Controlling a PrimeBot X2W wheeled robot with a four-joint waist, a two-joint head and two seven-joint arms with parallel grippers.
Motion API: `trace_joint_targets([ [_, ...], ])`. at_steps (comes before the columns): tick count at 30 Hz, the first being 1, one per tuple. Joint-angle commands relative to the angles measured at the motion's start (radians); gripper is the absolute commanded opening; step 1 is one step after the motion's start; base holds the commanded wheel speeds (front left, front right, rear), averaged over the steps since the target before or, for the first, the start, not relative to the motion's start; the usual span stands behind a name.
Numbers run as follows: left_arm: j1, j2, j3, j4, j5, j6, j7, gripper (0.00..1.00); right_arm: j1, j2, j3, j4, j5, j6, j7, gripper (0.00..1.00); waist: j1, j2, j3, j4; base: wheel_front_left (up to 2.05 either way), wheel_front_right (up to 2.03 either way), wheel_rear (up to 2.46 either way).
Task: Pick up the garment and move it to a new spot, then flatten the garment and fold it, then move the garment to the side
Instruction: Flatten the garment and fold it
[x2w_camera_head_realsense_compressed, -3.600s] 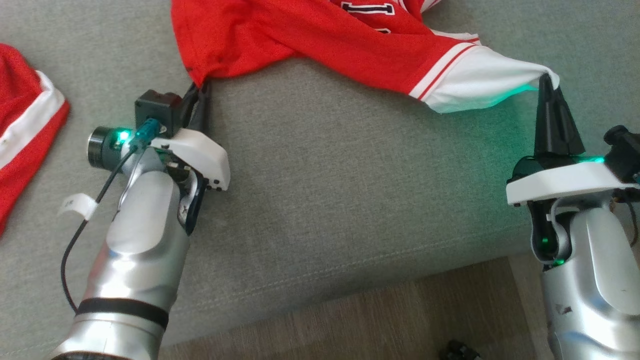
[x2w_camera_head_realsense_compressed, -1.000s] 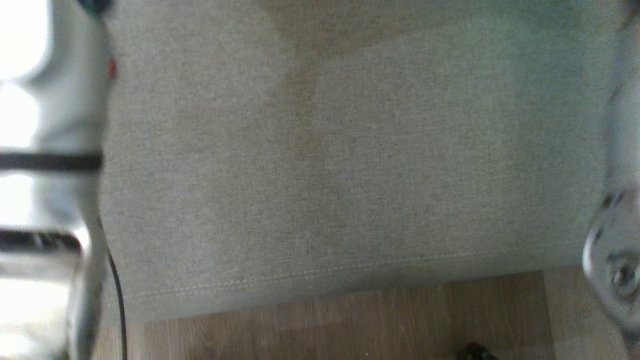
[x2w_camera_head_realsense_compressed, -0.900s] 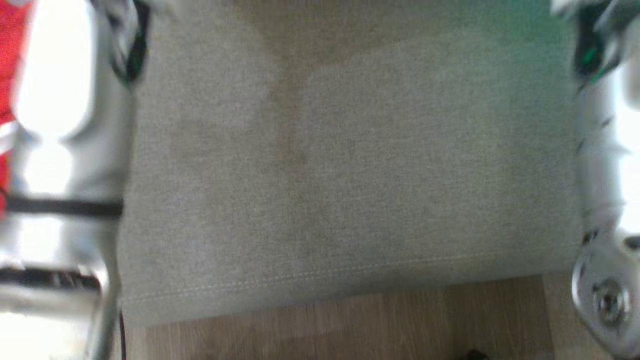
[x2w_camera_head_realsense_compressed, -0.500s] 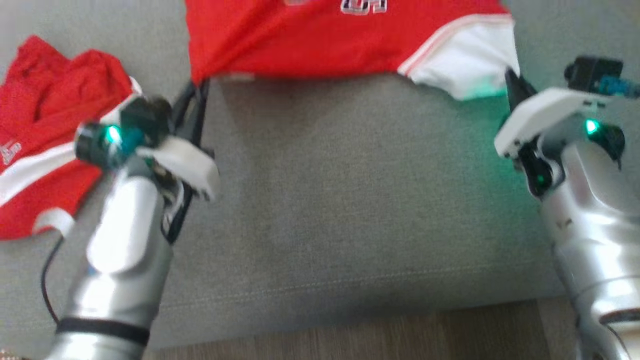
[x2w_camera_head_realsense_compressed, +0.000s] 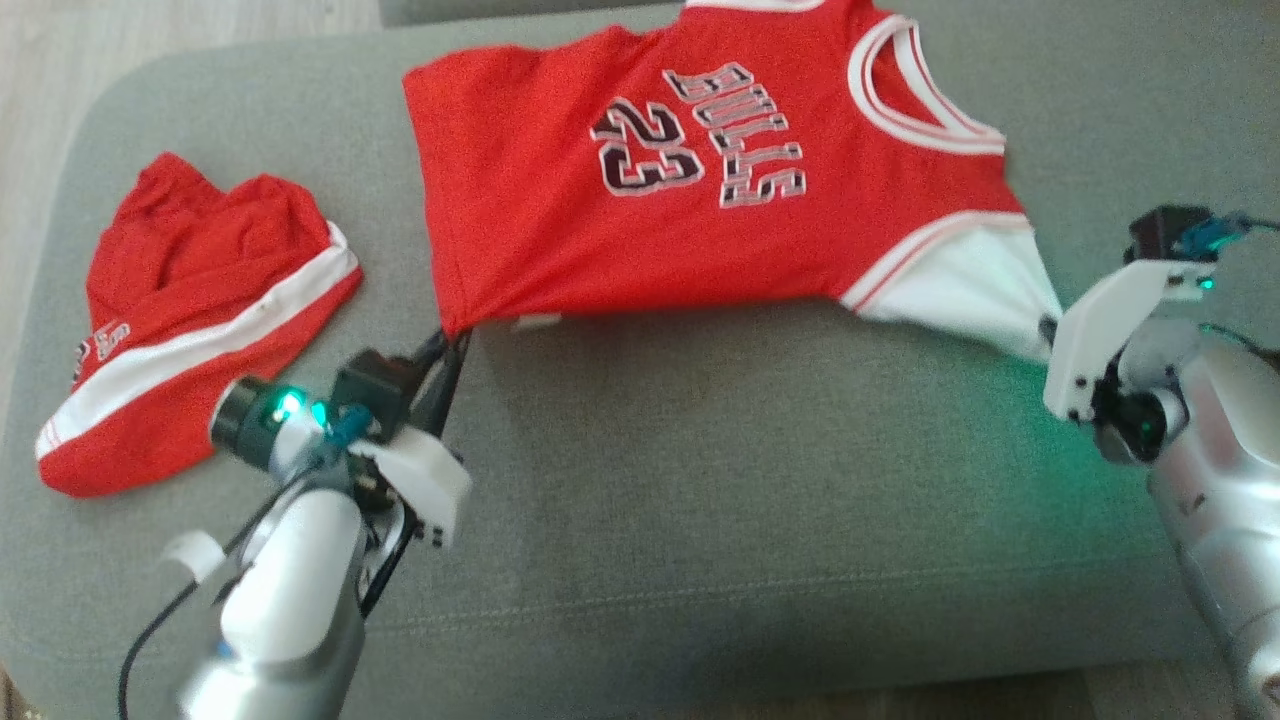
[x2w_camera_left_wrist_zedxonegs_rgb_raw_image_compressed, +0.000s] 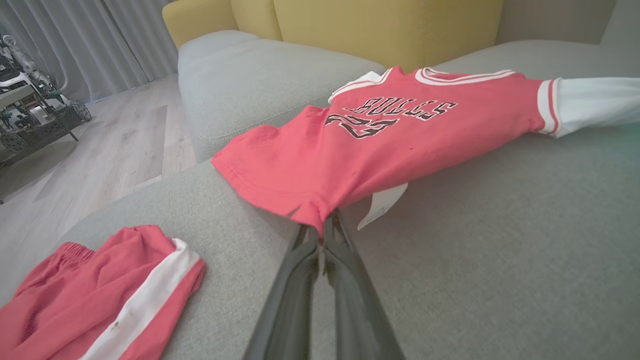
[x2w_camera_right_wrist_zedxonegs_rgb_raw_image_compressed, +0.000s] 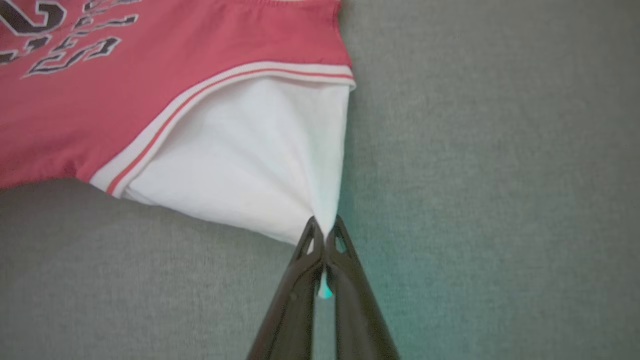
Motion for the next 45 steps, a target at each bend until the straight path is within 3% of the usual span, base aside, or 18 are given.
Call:
trace_joint_targets([
  [1, -0.020, 0.036, 0.024, -0.025, 0.011, 0.009, -0.005, 0.00, 0.011, -0.025, 0.032, -0.035, 0.023, 0.000, 0.043, 0.00, 0.0000, -0.0001, -0.021, 0.003, 0.00, 0.00, 0.00],
  [10, 0.061, 0.055, -0.017, 0.006, 0.019, 0.007, -0.005, 0.00, 0.098, -0.135, 0.169, -0.208, 0.222, 0.000, 0.399, 0.00, 0.0000, -0.0001, -0.089, 0.001, 0.00, 0.00, 0.00],
  [25, 0.200, 0.100, -0.067, -0.005, -0.005, -0.010, -0.005, 0.00, 0.295, -0.327, 0.148, -0.525, 0.432, 0.000, 0.748, 0.00, 0.0000, -0.0001, -0.148, 0.014, 0.00, 0.00, 0.00],
  [36, 0.296, 0.149, -0.142, -0.086, -0.061, -0.031, 0.028, 0.00, 0.477, -0.405, 0.076, -0.749, 0.450, 0.000, 0.915, 0.00, 0.0000, -0.0001, -0.156, 0.032, 0.00, 0.00, 0.00],
  [45, 0.207, 0.175, -0.125, -0.192, -0.123, -0.034, 0.067, 0.00, 0.389, -0.306, -0.050, -0.814, 0.383, 0.000, 0.831, 0.00, 0.0000, -0.0001, -0.102, 0.039, 0.00, 0.00, 0.00],
])
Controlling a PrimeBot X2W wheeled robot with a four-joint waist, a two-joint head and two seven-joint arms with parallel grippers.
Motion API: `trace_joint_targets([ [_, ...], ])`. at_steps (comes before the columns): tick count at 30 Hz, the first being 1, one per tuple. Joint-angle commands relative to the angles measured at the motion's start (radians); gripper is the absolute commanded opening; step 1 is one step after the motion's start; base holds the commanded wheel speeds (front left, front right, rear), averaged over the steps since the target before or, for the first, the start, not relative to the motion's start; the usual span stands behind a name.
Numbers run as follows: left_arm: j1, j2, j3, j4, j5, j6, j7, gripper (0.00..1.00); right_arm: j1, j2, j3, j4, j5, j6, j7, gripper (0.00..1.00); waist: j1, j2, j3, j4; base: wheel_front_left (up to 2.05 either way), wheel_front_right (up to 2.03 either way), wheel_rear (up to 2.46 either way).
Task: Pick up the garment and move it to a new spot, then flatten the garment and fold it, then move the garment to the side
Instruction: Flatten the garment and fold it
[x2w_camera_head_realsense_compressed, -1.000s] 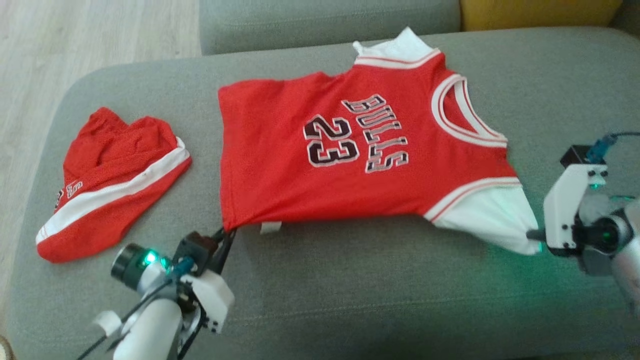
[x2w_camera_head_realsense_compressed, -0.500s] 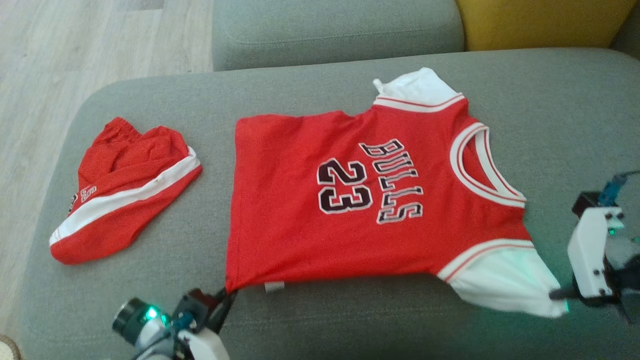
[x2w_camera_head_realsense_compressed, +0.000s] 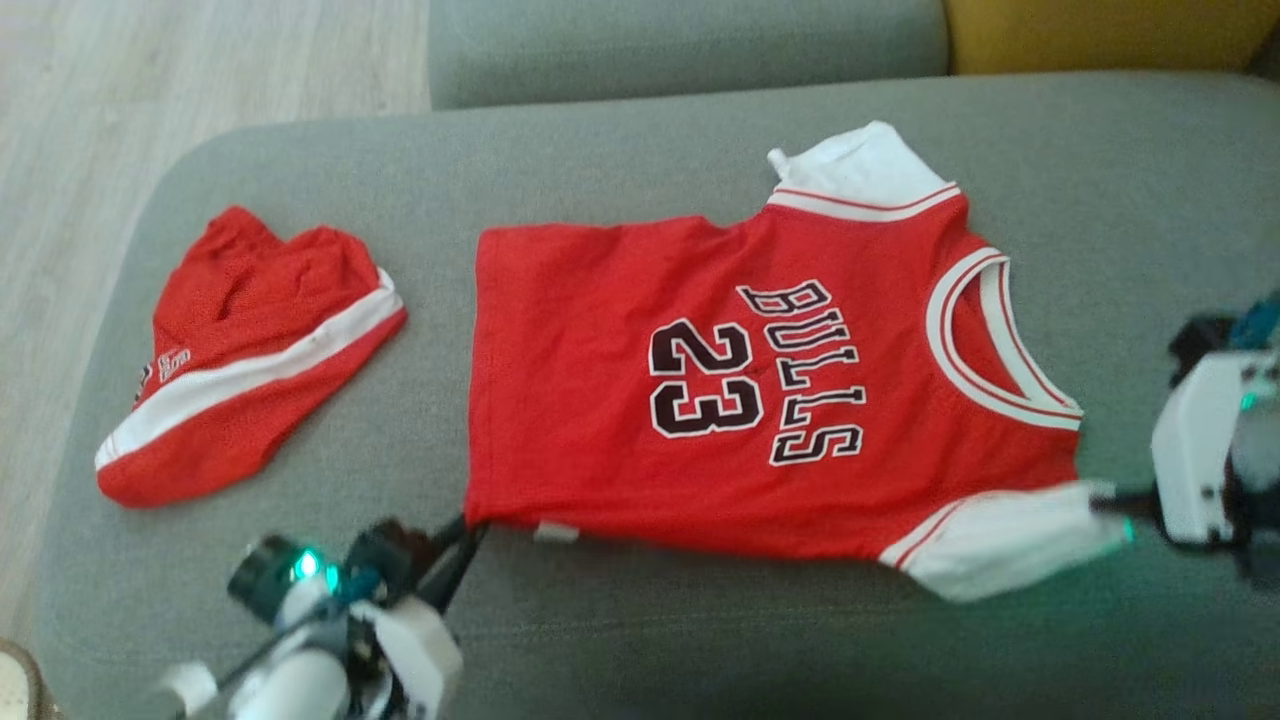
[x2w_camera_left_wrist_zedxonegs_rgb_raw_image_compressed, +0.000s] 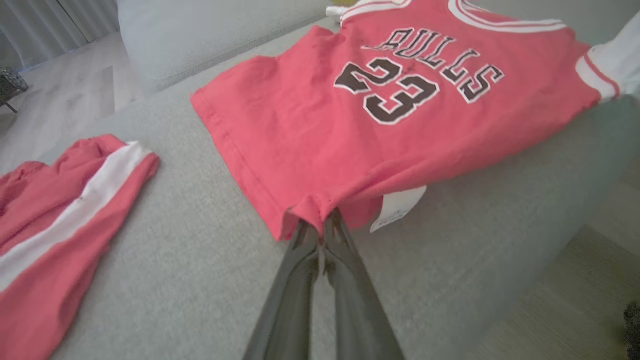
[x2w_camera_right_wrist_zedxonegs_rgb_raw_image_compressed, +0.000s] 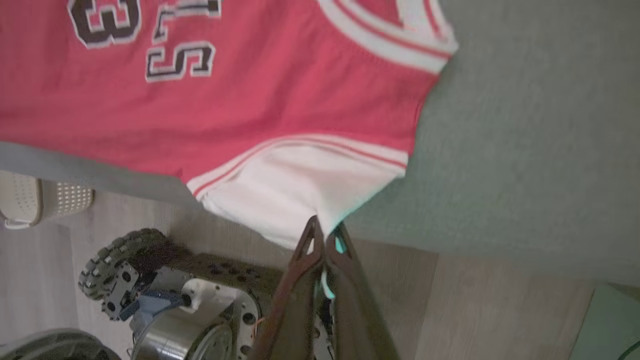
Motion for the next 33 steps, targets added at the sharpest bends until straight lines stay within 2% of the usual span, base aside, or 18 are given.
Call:
trace_joint_targets([
  [1, -0.091, 0.032, 0.050, -0.038, -0.010, 0.002, 0.002, 0.00, -0.079, -0.018, -0.019, -0.039, -0.022, 0.000, -0.026, 0.00, 0.0001, 0.0000, 0.027, 0.003, 0.00, 0.00, 0.00],
  [7, -0.213, 0.027, 0.049, -0.018, -0.035, 0.001, -0.003, 0.00, -0.210, 0.014, -0.030, 0.003, -0.102, 0.000, -0.149, 0.00, 0.0001, 0.0000, 0.098, 0.016, 0.00, 0.00, 0.00],
  [15, -0.310, 0.006, 0.012, 0.073, -0.047, 0.000, -0.020, 0.00, -0.312, 0.017, 0.018, 0.098, -0.152, 0.000, -0.284, 0.00, 0.0001, 0.0000, 0.159, 0.028, 0.00, 0.00, 0.00],
  [24, -0.404, -0.026, -0.029, 0.206, -0.068, 0.000, -0.057, 0.00, -0.385, 0.014, 0.111, 0.205, -0.144, 0.000, -0.429, 0.00, 0.0001, 0.0000, 0.207, 0.027, 0.00, 0.00, 0.00],
  [33, -0.464, -0.050, -0.047, 0.298, -0.074, 0.000, -0.071, 0.00, -0.431, 0.011, 0.190, 0.262, -0.109, 0.000, -0.520, 0.00, 0.0001, 0.0000, 0.233, 0.022, 0.00, 0.00, 0.00],
])
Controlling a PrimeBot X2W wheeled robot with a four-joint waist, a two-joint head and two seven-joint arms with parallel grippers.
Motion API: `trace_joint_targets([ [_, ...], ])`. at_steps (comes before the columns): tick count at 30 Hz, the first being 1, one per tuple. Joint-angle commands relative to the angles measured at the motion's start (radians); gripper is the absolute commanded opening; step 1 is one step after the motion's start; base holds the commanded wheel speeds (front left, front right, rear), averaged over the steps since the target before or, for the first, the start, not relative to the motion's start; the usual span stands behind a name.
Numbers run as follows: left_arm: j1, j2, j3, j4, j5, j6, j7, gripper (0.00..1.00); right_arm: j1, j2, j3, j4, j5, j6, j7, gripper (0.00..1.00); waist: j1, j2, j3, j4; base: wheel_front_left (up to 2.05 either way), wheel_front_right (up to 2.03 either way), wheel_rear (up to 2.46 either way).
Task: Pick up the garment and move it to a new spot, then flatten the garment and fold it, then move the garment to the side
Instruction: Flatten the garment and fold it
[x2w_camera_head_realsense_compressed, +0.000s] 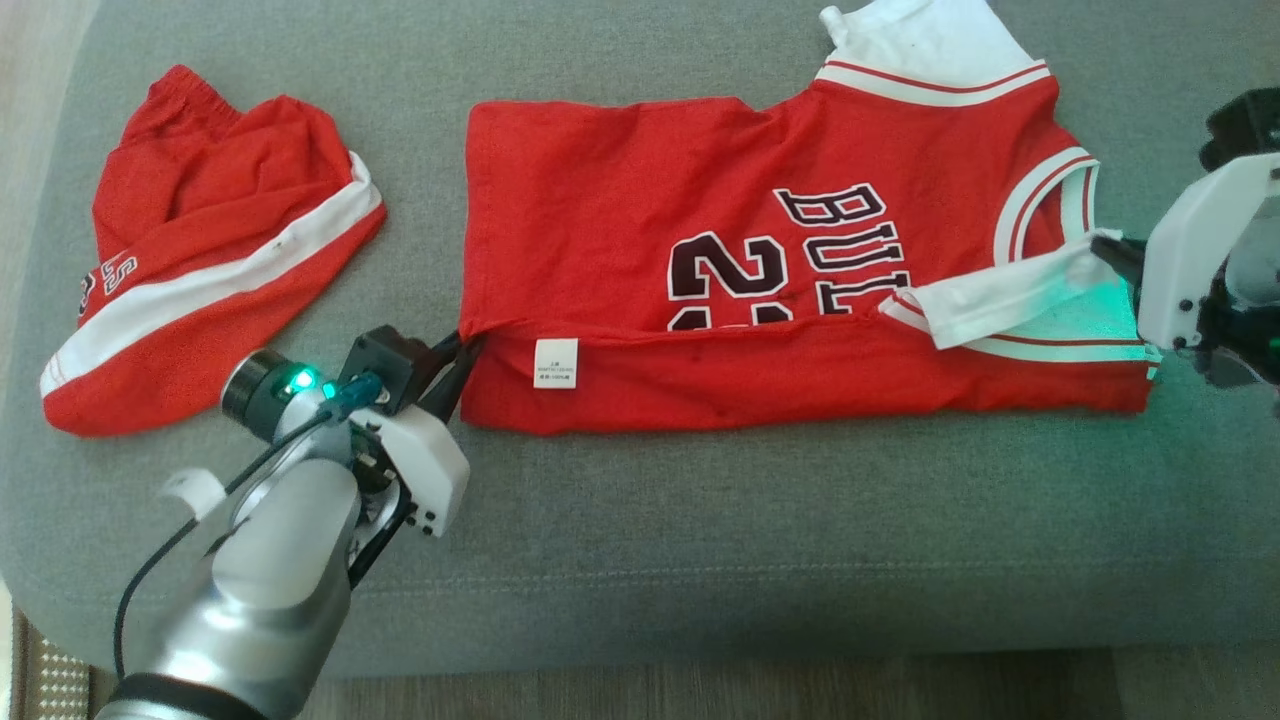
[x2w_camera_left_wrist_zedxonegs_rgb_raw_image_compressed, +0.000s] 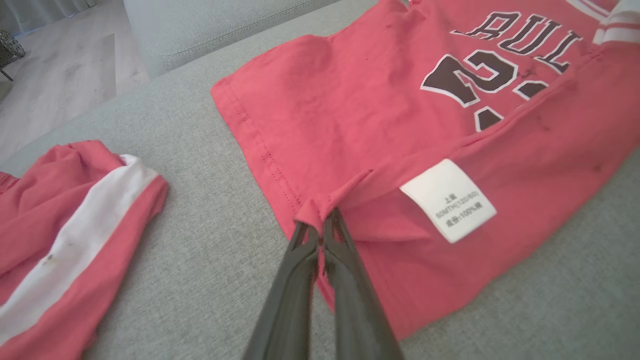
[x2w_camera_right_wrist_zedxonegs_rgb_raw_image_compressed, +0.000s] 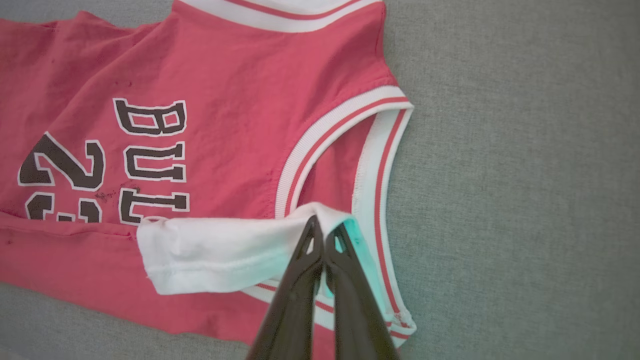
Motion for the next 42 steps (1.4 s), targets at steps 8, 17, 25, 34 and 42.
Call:
trace_joint_targets([
  [8, -0.079, -0.005, 0.045, 0.023, -0.016, 0.022, -0.013, 1.00, -0.056, -0.012, 0.022, 0.037, 0.047, 0.000, -0.110, 1.00, 0.0000, 0.0000, 0.013, 0.005, 0.00, 0.00, 0.00],
  [17, -0.026, -0.032, 0.195, -0.138, -0.067, 0.119, -0.013, 1.00, -0.042, 0.003, 0.001, 0.048, 0.074, 0.000, -0.352, 1.00, 0.0000, 0.0000, -0.015, 0.017, 0.00, 0.00, 0.00],
  [25, 0.103, -0.077, 0.361, -0.391, -0.079, 0.164, -0.013, 1.00, 0.038, 0.020, -0.003, -0.015, 0.016, 0.000, -0.613, 1.00, 0.0000, 0.0000, -0.064, 0.013, 0.00, 0.00, 0.00],
  [34, 0.306, -0.159, 0.506, -0.618, -0.061, 0.163, -0.013, 1.00, 0.221, 0.128, -0.099, -0.097, -0.251, 0.000, -0.895, 1.00, 0.0000, 0.0000, -0.124, -0.008, 0.00, 0.00, 0.00],
  [42, 0.442, -0.170, 0.485, -0.640, -0.069, 0.172, -0.014, 1.00, 0.428, 0.317, -0.251, -0.247, -0.488, 0.000, -0.933, 1.00, 0.0000, 0.0000, -0.138, -0.038, 0.00, 0.00, 0.00],
])
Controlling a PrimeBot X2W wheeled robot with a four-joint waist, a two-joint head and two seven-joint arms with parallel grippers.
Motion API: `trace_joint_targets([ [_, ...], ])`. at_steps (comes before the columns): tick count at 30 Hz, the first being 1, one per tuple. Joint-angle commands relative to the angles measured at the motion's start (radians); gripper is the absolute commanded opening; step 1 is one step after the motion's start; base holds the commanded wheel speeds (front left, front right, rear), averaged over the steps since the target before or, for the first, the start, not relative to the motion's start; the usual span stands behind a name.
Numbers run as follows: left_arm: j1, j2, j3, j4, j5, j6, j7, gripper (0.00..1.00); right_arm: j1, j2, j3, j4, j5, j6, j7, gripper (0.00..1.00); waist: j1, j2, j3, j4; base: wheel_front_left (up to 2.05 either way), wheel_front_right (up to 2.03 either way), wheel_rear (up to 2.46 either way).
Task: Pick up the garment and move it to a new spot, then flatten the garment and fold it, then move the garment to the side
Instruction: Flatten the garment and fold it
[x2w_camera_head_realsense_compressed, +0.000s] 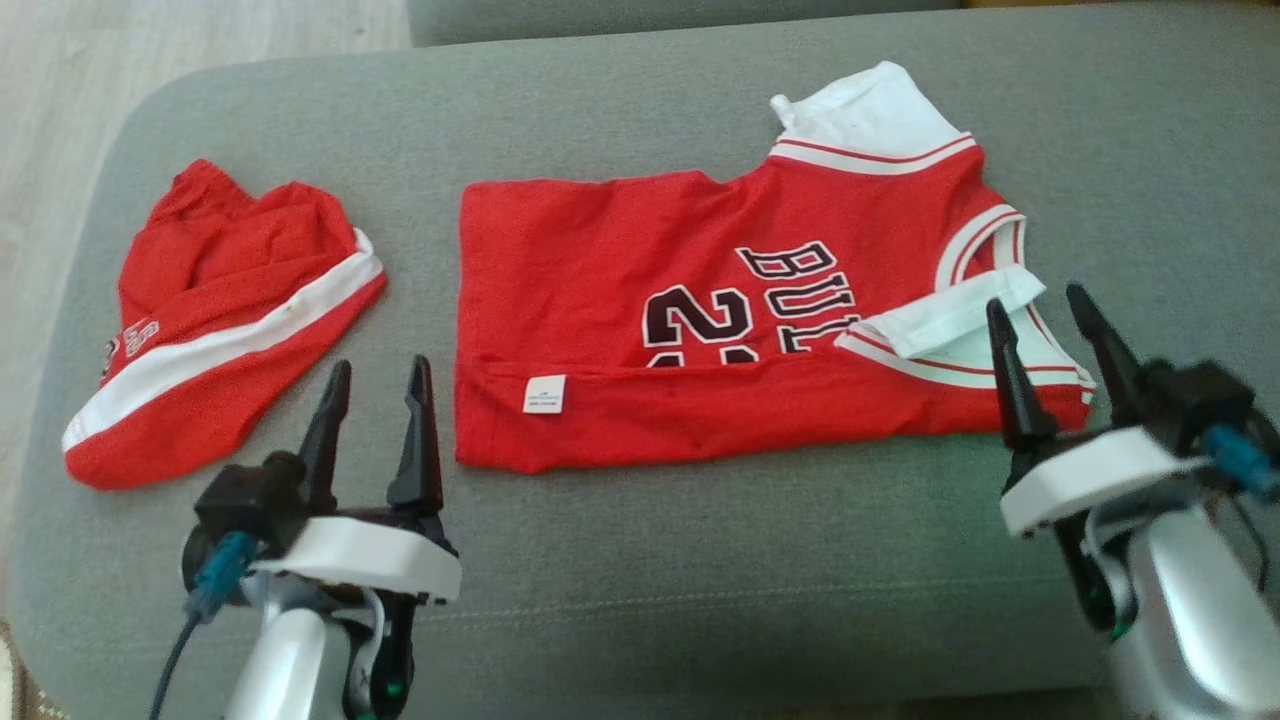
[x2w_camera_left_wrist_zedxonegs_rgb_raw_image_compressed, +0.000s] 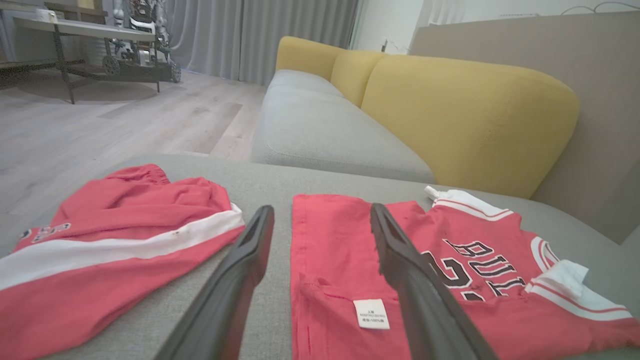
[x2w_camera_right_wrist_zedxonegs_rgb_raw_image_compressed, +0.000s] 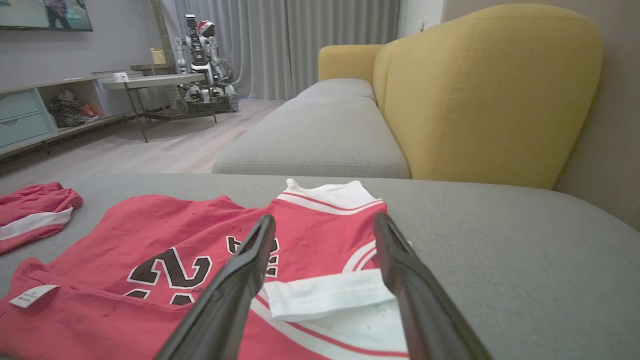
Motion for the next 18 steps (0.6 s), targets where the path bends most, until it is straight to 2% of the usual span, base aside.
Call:
trace_joint_targets([
  [1, -0.034, 0.004, 0.019, -0.022, -0.009, 0.009, -0.008, 1.00, 0.006, 0.023, -0.013, -0.059, -0.031, 0.000, -0.012, 1.00, 0.0000, 0.0000, 0.003, -0.009, 0.00, 0.00, 0.00],
  [7, -0.047, 0.004, -0.016, 0.083, -0.003, 0.030, -0.008, 1.00, 0.064, 0.089, -0.044, -0.124, -0.096, 0.000, -0.013, 1.00, 0.0000, 0.0000, 0.014, -0.045, 0.00, 0.00, 0.00],
  [18, -0.154, 0.003, -0.020, 0.352, 0.014, 0.077, -0.008, 1.00, 0.060, 0.104, -0.041, -0.165, -0.112, 0.000, -0.013, 1.00, 0.0000, 0.0000, 0.057, -0.101, 0.00, 0.00, 0.00],
])
